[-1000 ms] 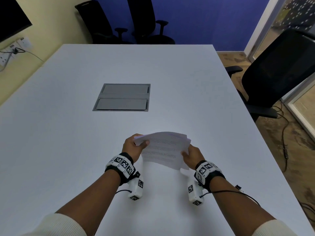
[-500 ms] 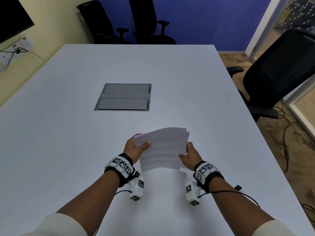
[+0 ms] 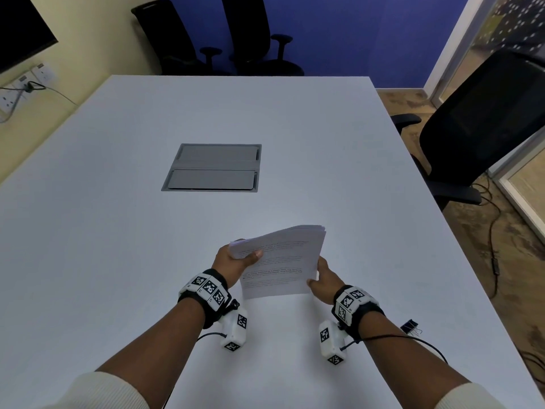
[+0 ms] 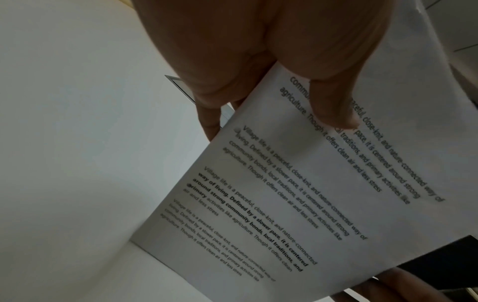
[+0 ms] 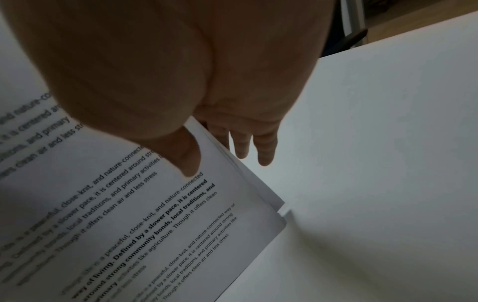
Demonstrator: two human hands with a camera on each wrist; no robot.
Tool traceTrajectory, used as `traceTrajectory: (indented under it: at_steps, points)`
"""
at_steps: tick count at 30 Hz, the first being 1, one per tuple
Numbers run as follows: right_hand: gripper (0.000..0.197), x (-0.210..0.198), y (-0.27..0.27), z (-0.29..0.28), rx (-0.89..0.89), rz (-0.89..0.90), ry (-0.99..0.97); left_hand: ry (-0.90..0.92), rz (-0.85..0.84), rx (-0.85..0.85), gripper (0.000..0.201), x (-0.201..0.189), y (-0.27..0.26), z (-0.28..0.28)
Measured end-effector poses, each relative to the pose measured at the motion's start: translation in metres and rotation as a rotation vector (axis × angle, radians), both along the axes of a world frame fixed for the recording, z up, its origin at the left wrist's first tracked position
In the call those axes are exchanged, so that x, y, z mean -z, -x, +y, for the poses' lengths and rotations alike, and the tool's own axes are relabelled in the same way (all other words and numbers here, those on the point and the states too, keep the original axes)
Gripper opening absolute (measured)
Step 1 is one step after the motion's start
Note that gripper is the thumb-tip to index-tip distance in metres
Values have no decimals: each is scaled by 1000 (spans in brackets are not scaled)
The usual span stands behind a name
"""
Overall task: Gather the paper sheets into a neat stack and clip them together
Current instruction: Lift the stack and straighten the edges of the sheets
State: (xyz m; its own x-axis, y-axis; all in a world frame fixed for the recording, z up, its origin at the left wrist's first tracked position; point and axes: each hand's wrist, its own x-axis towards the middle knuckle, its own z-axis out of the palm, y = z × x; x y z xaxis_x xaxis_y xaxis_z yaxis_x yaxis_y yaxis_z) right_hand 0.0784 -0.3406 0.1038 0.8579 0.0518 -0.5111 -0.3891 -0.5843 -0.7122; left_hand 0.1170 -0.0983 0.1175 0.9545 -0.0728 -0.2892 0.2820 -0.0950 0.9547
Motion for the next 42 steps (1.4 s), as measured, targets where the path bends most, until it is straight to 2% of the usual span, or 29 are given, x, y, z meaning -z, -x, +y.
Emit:
traceTrajectory:
  at_steps: [8, 14, 19, 23, 28, 32, 34, 37, 42]
  points:
    - [57, 16, -1, -3, 71, 33, -27, 12, -20, 21, 25, -7, 3, -1]
    - [42, 15, -4, -3, 136, -126, -26, 26, -20, 6, 30, -13, 3, -4]
    - [35, 7, -6, -3, 120, -176, 4, 26, 45, -74, 56, -18, -5, -7]
    - [32, 5, -4, -1, 114, -168, 49, 66, 60, -124, 37, -25, -5, -12]
    - [29, 2, 0, 0, 116, -150, 81, 70, 37, -100, 28, -34, -2, -15]
    - [29, 2, -1, -1, 103, -150, 108, -3, -3, 39, 39, -20, 6, -5]
    - [29, 1, -2, -1, 99, -160, 124, -46, 2, 82, 29, -13, 10, -3]
    - [28, -2, -3, -1, 97, -224, 135, -105, -37, 37, 15, -14, 11, -5]
    - [27, -10, -8, -3, 133, -313, 129, -73, -123, 0, 18, -25, 6, -13]
